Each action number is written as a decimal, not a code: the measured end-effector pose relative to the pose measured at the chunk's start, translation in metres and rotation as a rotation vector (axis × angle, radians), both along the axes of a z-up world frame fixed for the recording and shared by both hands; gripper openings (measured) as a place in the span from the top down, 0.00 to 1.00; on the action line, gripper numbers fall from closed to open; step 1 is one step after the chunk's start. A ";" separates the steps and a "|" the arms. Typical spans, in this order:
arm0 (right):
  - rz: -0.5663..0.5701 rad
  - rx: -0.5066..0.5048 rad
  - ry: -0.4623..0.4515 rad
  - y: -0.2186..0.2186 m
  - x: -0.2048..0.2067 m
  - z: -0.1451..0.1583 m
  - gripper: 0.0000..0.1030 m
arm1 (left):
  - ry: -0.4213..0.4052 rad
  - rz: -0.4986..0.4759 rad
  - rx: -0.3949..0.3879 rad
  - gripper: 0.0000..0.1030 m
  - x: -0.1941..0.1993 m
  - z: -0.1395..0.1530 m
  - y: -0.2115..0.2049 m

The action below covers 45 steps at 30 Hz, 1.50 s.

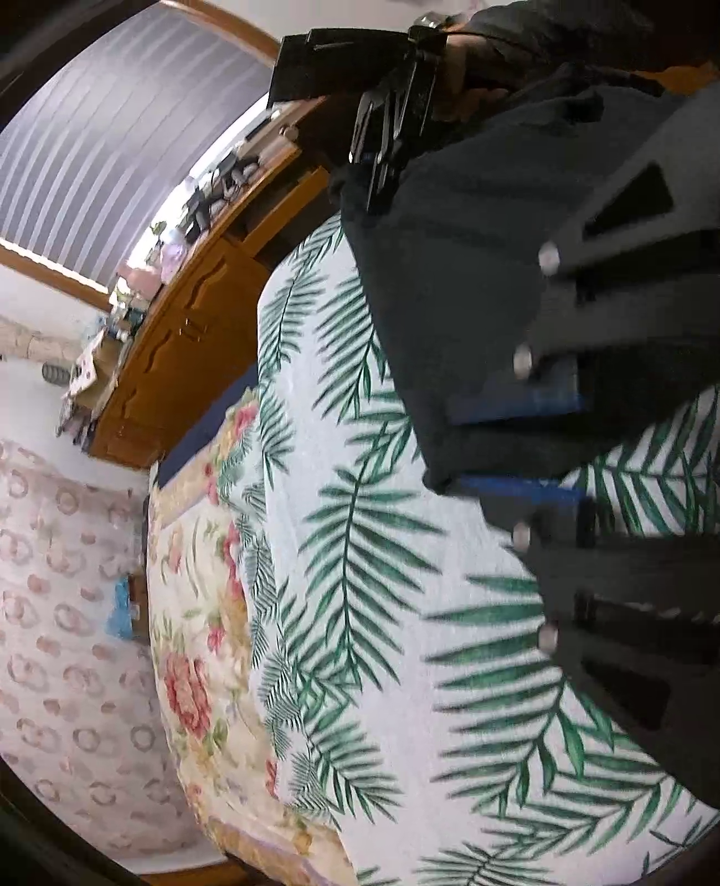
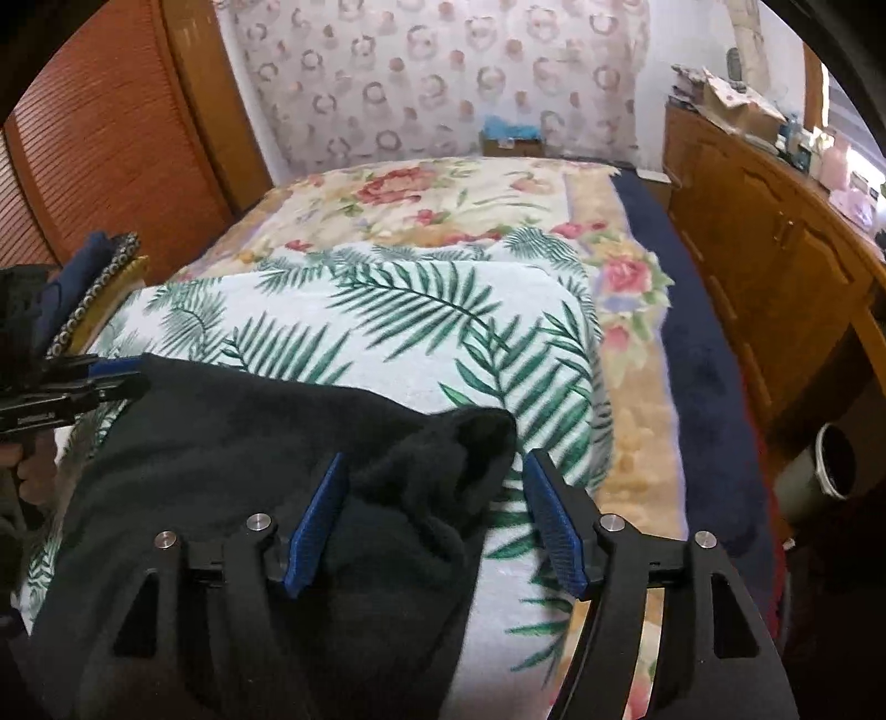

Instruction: Fold small clothes

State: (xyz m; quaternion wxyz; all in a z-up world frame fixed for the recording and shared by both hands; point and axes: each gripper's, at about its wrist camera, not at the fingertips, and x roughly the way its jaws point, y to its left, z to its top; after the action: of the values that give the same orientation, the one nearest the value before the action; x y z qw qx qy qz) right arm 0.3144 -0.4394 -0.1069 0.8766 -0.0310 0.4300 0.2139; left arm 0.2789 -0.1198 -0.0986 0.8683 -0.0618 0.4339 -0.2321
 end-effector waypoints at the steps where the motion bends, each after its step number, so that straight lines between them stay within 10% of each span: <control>1: 0.025 0.011 0.005 0.003 -0.001 0.000 0.66 | -0.013 -0.004 0.015 0.97 -0.002 0.003 -0.002; 4: 0.079 0.014 0.007 0.015 -0.005 0.000 0.90 | -0.068 -0.014 -0.006 0.98 -0.017 0.024 -0.002; 17: 0.116 0.089 -0.459 0.042 -0.134 0.189 0.93 | -0.575 -0.003 -0.107 0.98 -0.179 0.243 0.052; 28: 0.238 0.152 -0.687 0.086 -0.242 0.287 0.94 | -0.790 0.105 -0.052 0.98 -0.276 0.318 0.127; 37: 0.326 0.163 -0.720 0.120 -0.254 0.311 0.94 | -0.725 0.187 -0.005 0.98 -0.219 0.296 0.163; 45: 0.280 0.046 -0.513 0.162 -0.131 0.240 0.91 | -0.391 0.254 0.126 0.85 -0.059 0.159 0.167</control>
State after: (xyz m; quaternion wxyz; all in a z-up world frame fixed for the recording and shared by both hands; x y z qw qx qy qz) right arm 0.1833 -0.2774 0.1335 0.9191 -0.1233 0.1808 0.3276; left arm 0.2194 0.0470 0.0600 0.9602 -0.0155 0.2601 -0.1011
